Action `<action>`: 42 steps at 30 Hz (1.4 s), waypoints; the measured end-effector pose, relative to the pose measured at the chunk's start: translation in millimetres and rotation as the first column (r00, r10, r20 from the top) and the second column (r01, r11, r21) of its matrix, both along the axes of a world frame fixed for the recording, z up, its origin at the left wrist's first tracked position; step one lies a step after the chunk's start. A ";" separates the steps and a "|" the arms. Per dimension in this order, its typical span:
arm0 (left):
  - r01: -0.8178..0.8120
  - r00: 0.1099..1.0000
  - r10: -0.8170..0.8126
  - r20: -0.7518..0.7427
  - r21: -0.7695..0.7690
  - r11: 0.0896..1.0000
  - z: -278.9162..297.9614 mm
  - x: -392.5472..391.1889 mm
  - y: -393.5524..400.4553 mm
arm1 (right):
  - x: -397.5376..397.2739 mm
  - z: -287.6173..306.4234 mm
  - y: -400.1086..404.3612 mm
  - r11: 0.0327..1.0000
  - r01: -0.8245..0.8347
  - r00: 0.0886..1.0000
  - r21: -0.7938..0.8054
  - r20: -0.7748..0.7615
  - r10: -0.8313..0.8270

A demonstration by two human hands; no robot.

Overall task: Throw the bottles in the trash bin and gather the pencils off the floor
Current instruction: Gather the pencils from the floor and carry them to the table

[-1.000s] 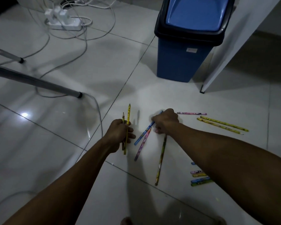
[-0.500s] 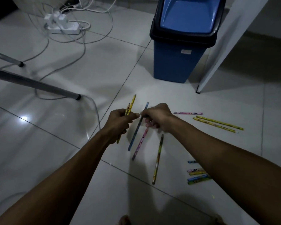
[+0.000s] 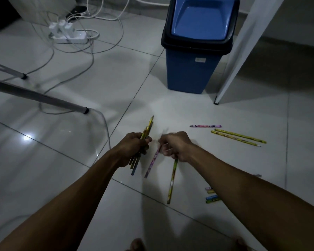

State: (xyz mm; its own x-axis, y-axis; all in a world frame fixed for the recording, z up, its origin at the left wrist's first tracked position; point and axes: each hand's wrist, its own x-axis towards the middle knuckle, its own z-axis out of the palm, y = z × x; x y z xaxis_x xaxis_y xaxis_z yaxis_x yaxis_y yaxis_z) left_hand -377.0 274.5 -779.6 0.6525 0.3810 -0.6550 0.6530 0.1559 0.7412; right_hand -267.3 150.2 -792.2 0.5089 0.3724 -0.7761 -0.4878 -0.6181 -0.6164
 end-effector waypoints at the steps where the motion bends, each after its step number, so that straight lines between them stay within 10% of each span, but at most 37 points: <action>1: -0.047 0.999 0.047 -0.003 -0.016 0.999 -0.3 -1.5 1.1 | -4.0 -4.7 -0.9 0.999 -0.026 0.998 -0.040 0.055 0.028; 15: -0.203 0.977 0.195 -0.085 -0.096 0.974 -10.9 -21.0 3.4 | -48.6 -32.6 4.6 0.921 -0.211 0.901 -0.327 0.301 0.314; 29: -0.129 0.991 0.126 -0.047 -0.065 0.989 -25.9 -3.8 -17.5 | -59.6 -16.7 -27.9 0.980 -0.125 0.974 0.156 0.207 0.091; 34: -0.102 0.994 0.102 -0.032 -0.001 0.995 -25.8 10.5 -24.3 | -52.6 -33.8 -59.0 0.970 0.061 0.892 -0.234 0.449 0.052; 42: -0.140 0.990 0.135 -0.041 -0.141 0.980 -22.3 21.8 -34.8 | -66.7 -36.6 -72.1 0.828 -0.197 0.828 -0.526 0.363 0.427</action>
State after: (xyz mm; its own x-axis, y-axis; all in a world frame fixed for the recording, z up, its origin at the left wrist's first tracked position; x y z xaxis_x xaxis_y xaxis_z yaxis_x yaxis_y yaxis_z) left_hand -355.2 239.8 -801.9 0.5789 0.3665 -0.7284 0.6401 0.3491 0.6844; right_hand -334.0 78.1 -828.8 0.7558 0.2433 -0.6079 0.0414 -0.9443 -0.3265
